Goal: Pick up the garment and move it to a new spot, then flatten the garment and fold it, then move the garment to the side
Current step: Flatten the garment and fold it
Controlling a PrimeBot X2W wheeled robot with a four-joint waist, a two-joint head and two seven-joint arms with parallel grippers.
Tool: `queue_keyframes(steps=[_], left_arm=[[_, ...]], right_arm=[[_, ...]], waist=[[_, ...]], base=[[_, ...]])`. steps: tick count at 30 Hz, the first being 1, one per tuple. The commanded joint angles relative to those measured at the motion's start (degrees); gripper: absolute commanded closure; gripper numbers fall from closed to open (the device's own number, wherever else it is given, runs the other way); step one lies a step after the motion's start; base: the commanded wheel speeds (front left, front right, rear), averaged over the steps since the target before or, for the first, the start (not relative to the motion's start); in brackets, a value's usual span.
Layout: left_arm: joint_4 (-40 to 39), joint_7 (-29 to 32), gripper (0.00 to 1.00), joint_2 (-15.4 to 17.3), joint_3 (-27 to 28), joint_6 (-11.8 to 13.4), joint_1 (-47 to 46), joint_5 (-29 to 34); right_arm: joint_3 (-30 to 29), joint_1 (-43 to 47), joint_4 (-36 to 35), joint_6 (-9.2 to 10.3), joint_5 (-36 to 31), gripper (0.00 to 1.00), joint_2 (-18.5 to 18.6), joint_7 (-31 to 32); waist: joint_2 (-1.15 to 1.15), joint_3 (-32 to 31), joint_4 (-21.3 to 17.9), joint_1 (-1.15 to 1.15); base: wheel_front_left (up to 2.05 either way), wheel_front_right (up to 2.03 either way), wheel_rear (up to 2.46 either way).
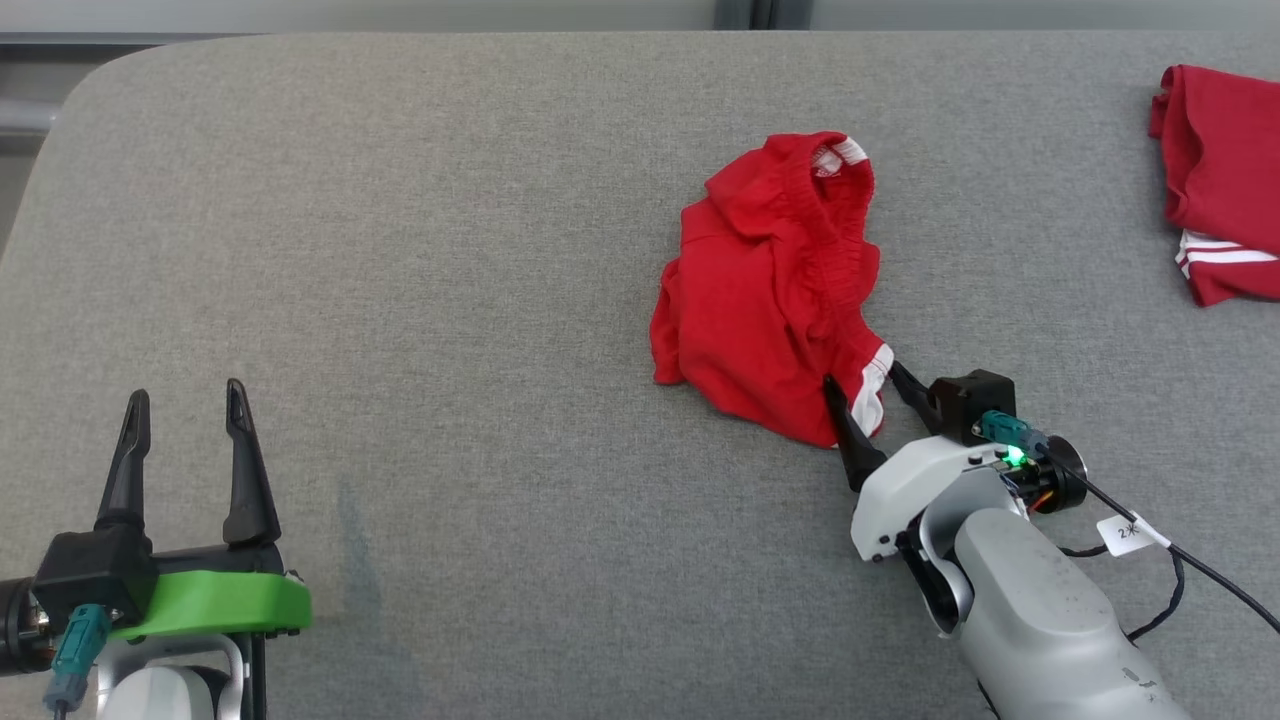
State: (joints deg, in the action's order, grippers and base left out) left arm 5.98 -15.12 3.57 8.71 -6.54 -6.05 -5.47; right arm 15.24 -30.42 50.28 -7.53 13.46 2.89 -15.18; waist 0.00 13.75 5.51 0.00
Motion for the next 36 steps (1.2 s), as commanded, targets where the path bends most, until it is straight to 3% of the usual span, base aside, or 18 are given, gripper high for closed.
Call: queue_keyframes(steps=[1, 8, 9, 10, 11, 18, 28, 36], left_arm=[[0.2, 0.0, 0.0, -0.1, 0.0, -0.2, -0.9, 0.8], [0.3, 0.0, 0.0, -0.2, -0.1, -0.4, -1.5, 0.8], [0.4, 0.0, 0.0, -0.2, -0.2, -0.4, -1.6, 0.9], [0.4, 0.0, 0.0, -0.2, -0.3, -0.4, -1.6, 0.9], [0.4, 0.0, 0.0, -0.2, -0.4, -0.5, -1.7, 0.8], [0.3, 0.0, 0.0, -0.3, 0.5, -0.5, -0.6, 1.0], [0.5, 0.0, 0.0, -0.4, 0.3, -0.7, 1.3, 0.7], [1.0, 0.0, 0.0, -0.5, -0.4, -0.7, 2.0, 0.1]], right_arm=[[0.7, -0.2, 1.2, 0.09, 0.9, 0.0, 0.0, 0.1], [8.2, -0.3, 1.2, 0.03, 10.9, 0.03, -0.1, 0.2], [8.4, -0.6, 1.4, 0.03, 11.2, 0.58, -0.1, 0.2], [8.2, -0.9, 1.0, 0.03, 11.4, 0.82, -0.1, 0.2], [7.6, -1.1, 0.5, 0.04, 11.6, 1.0, -0.1, 0.2], [-0.2, 0.2, -3.4, 0.08, 6.9, 1.0, 0.4, 0.1], [-12.5, 4.7, -11.6, 0.08, 0.0, 1.0, 6.3, 0.1], [-14.1, 4.5, -18.6, 0.07, -2.7, 1.0, 7.6, 0.1]], waist=[[0.0, 0.1, 0.3, 0.0], [0.0, 0.6, 0.6, 0.0], [0.0, 0.6, 0.7, 0.0], [0.0, 0.7, 0.7, 0.0], [0.0, 0.7, 0.7, 0.0], [0.0, -0.3, -0.5, 0.0], [0.0, -3.2, -3.4, 0.0], [0.0, -5.0, -3.9, 0.0]], base=[[0.0, 0.0, 0.0], [0.0, 0.0, 0.0], [0.0, 0.0, 0.0], [0.0, 0.0, 0.0], [0.0, 0.0, 0.0], [0.0, 0.0, 0.0], [0.0, 0.0, 0.0], [0.0, 0.0, 0.0]])
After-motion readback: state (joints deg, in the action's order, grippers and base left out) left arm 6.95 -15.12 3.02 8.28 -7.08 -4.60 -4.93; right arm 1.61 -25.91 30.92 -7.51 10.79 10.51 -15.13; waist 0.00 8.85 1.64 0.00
